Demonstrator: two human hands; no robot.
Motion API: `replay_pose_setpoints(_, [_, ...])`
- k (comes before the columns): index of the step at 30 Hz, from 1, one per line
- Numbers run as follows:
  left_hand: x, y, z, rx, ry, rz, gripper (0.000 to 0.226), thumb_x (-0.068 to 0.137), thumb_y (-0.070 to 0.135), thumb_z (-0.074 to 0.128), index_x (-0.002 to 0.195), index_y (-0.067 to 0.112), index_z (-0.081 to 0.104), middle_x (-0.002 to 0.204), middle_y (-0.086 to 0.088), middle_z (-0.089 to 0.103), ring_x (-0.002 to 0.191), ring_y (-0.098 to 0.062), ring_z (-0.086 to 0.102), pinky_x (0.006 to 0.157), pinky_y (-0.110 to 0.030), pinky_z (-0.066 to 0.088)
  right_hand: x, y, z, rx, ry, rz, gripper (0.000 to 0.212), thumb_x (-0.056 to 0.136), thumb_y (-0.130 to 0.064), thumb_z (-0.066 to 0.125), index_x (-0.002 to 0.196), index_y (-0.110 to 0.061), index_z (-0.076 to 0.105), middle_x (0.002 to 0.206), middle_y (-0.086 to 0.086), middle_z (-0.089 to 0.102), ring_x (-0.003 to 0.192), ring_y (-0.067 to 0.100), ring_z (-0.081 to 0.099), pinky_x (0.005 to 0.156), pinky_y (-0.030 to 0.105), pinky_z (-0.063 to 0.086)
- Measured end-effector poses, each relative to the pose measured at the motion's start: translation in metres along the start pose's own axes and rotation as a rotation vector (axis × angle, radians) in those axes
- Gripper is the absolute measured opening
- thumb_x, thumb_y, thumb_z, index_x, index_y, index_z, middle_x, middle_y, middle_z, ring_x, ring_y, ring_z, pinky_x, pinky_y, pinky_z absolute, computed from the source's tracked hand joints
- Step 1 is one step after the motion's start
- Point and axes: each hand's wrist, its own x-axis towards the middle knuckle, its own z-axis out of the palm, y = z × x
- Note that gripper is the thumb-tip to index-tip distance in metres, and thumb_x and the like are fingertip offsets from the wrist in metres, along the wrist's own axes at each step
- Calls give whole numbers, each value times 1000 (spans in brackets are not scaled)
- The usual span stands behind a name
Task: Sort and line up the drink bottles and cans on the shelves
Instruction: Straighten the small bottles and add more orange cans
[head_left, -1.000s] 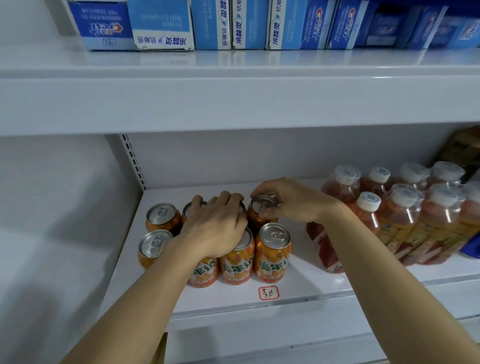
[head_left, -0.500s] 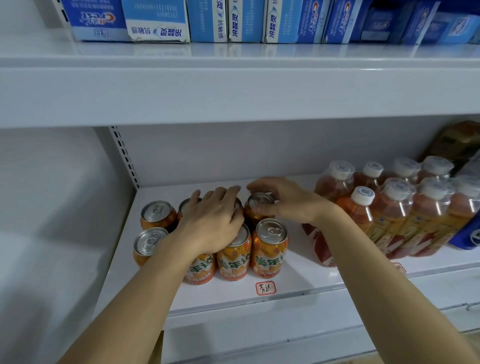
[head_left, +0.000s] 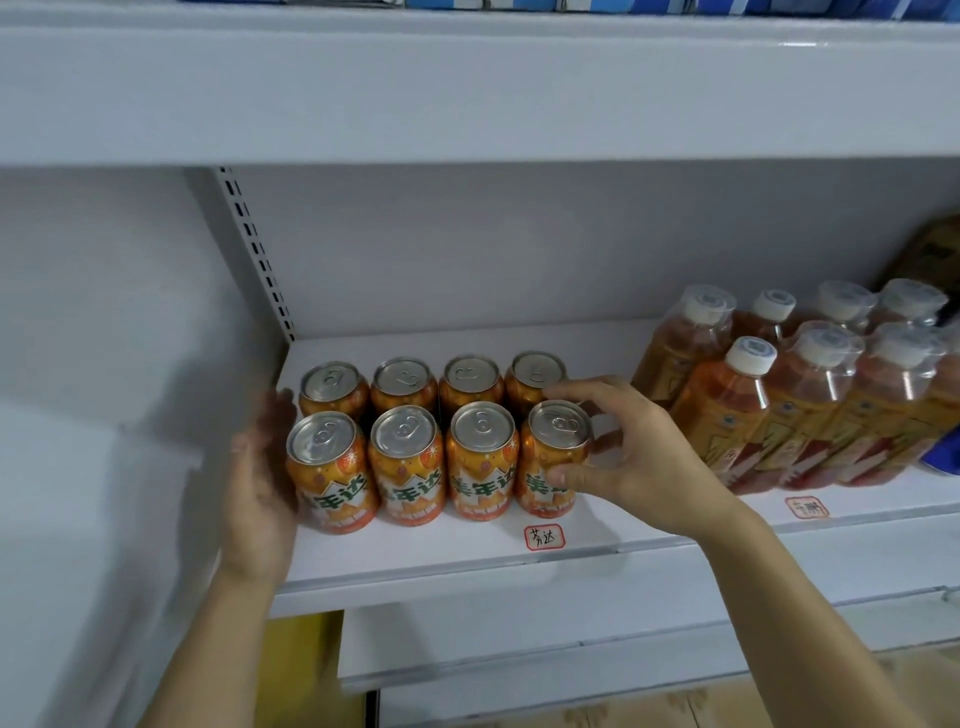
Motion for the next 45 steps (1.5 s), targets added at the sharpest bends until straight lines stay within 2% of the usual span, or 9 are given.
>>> replay_pose_setpoints(2, [-2,-3,2,-61,-10,-62,108,70,83,68,155,23,41,153,-1,53,140,-21,51,111,-40,48,0,0,3,-14,9,14,73,72,-33,91,133,-46,53,131,-19,54,118,3,54,96,24,55])
replay_pose_setpoints(7, [-2,-3,8,-55,-17,-87,115,64,85,70,153,16,44,140,-5,64,125,-18,64,92,-30,59,-4,-5,6,-34,60,36,70,74,-26,90,130,-45,52,130,-20,51,117,3,52,92,16,49])
replay_pose_setpoints(16, [-4,1,13,-30,-50,-61,110,67,82,70,150,15,45,133,1,69,122,-16,65,89,-26,58,-10,-2,16,-25,128,14,62,78,-29,87,131,-39,56,129,-20,50,119,4,51,90,23,58])
replay_pose_setpoints(24, [-3,-2,6,-34,-31,-128,112,67,83,70,154,19,43,146,-5,59,129,-20,61,94,-28,58,-10,-1,21,-12,165,17,55,79,-30,85,127,-36,59,129,-18,51,120,8,53,92,28,59])
replay_pose_setpoints(31, [-16,4,-1,110,-98,-100,103,72,82,67,153,22,43,145,1,59,132,-16,58,98,-29,56,-24,6,28,163,176,81,84,68,-42,86,139,-41,43,136,-17,54,124,7,55,93,25,56])
replay_pose_setpoints(34, [-31,8,-15,337,-146,-9,87,85,57,68,155,16,38,148,-2,56,136,-19,54,109,-41,50,-30,17,34,201,137,141,94,71,-31,90,146,-39,35,139,-17,53,125,6,56,97,28,56])
replay_pose_setpoints(39, [-29,5,0,544,-235,-67,90,70,9,89,145,23,42,122,17,67,112,6,62,80,-8,52,-25,32,44,292,-40,227,114,74,-22,91,159,-36,16,150,-22,45,133,1,50,103,25,51])
replay_pose_setpoints(42, [-21,1,-2,591,-215,-103,90,64,21,92,141,28,47,121,20,69,114,-3,66,91,-24,57,-20,37,47,292,-133,224,103,79,-23,88,158,-31,23,141,-23,55,128,0,56,106,29,51])
replay_pose_setpoints(45, [-19,-3,-7,613,-191,-123,79,71,15,92,138,29,52,124,12,70,117,-12,66,101,-45,55,-19,39,49,293,-153,242,82,81,-24,86,147,-35,38,133,-21,62,121,4,63,102,35,55])
